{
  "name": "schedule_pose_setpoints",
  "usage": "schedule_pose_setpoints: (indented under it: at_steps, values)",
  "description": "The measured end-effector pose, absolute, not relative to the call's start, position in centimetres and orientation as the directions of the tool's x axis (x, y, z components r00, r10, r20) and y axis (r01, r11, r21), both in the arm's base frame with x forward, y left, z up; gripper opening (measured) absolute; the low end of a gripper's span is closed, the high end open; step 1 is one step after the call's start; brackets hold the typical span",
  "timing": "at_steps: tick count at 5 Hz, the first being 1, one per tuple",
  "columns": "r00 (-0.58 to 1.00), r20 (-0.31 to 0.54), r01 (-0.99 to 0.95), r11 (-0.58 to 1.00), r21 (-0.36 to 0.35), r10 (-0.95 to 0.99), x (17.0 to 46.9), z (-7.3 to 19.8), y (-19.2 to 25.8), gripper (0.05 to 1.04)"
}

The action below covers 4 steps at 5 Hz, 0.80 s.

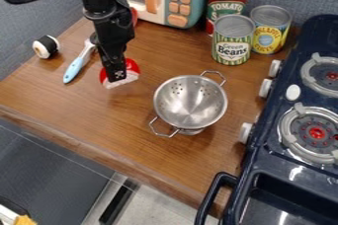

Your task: Take the red object

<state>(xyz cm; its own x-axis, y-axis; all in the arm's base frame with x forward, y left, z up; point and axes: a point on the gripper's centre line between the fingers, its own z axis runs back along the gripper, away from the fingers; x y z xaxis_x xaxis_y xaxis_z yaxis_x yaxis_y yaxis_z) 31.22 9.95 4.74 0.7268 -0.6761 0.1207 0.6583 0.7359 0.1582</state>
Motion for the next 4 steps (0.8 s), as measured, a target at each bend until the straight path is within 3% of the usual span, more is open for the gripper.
schedule_pose_setpoints:
  at_steps: [1,2,4]
  values:
    - [0.694,0.207,0.681,0.722,0.122,-0.689,31.7,4.7,9.0,0.537]
    - [0.68,0.297,0.696,0.717,0.027,-0.671,32.1,3.3,8.5,0.537]
    - [0.59,0.529,0.727,0.686,-0.02,-0.61,32.5,2.9,9.0,0.535]
